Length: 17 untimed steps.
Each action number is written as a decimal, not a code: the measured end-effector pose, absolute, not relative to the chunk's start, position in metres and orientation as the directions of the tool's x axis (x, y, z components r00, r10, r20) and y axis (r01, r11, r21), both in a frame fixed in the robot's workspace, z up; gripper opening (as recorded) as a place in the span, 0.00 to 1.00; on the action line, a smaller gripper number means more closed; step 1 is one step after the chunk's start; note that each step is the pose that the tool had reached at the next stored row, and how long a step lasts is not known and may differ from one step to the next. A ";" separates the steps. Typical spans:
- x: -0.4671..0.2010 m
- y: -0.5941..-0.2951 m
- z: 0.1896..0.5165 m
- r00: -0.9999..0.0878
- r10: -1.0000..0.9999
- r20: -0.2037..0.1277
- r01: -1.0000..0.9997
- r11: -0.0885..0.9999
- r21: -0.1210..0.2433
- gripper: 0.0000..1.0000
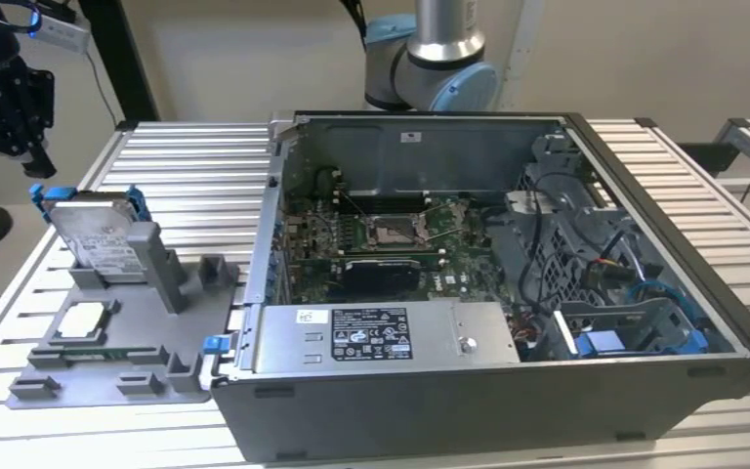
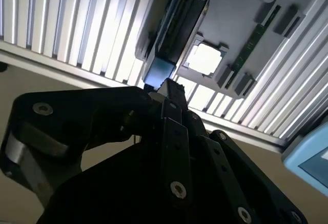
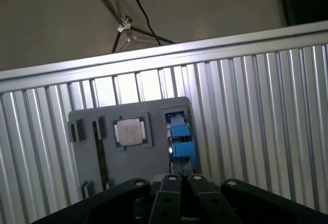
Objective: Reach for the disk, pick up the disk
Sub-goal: 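Pick up the disk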
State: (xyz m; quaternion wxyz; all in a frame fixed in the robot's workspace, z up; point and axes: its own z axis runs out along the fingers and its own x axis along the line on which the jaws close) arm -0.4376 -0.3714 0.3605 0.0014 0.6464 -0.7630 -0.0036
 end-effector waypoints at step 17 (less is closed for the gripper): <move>-0.438 -0.371 0.360 -0.161 -0.987 -0.002 -0.987 0.161 0.007 1.00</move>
